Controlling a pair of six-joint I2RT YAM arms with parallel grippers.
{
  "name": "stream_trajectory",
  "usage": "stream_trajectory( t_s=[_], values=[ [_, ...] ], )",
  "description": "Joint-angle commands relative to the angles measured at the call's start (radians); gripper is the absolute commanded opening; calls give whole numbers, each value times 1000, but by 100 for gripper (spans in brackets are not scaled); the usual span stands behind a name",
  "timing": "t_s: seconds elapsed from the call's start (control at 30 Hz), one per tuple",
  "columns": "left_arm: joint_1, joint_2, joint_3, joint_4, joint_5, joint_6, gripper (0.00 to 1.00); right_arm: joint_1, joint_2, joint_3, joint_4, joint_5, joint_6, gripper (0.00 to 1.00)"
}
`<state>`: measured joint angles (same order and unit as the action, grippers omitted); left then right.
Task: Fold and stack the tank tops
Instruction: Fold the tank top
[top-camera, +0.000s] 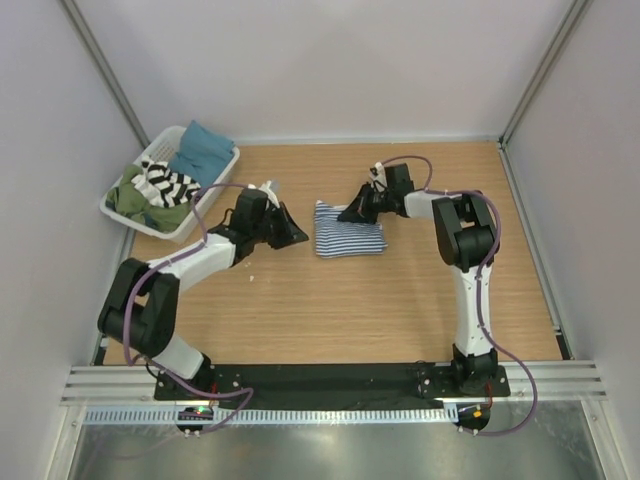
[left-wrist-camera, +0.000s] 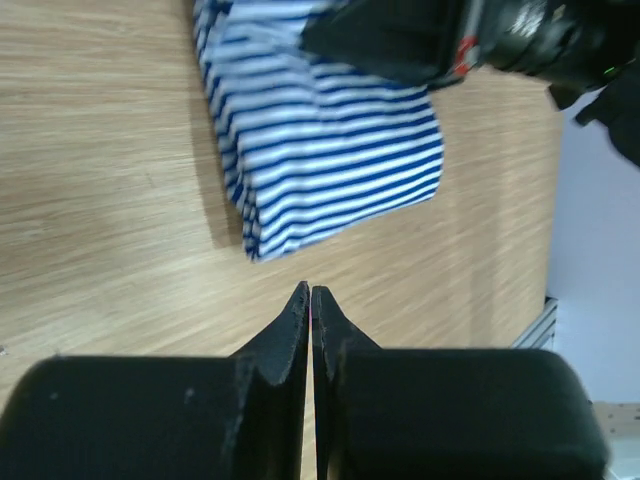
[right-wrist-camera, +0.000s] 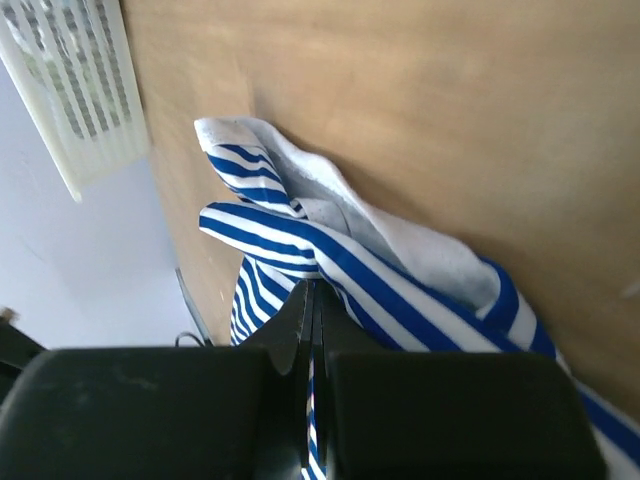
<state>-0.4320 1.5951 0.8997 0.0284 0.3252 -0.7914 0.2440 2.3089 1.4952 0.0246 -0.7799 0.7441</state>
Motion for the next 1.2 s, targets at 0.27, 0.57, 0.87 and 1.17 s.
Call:
stream_trajectory(
  t_s=[0.27,0.57,0.87,1.17],
  values=[
    [-20,-60,-18,16,58,-6,3,70,-184,-240,-45,-10,-91,2],
    [-53,78,36,116,98,-35,3,69,-338,-297,73,-88,-40,8],
    [-60,236,145,154,149,-58,2,67,-520,-505,193,-148,9,9],
    [-36,434,266,131,135,-78,2,58,-402,-786,734,-254,274,6]
  ],
)
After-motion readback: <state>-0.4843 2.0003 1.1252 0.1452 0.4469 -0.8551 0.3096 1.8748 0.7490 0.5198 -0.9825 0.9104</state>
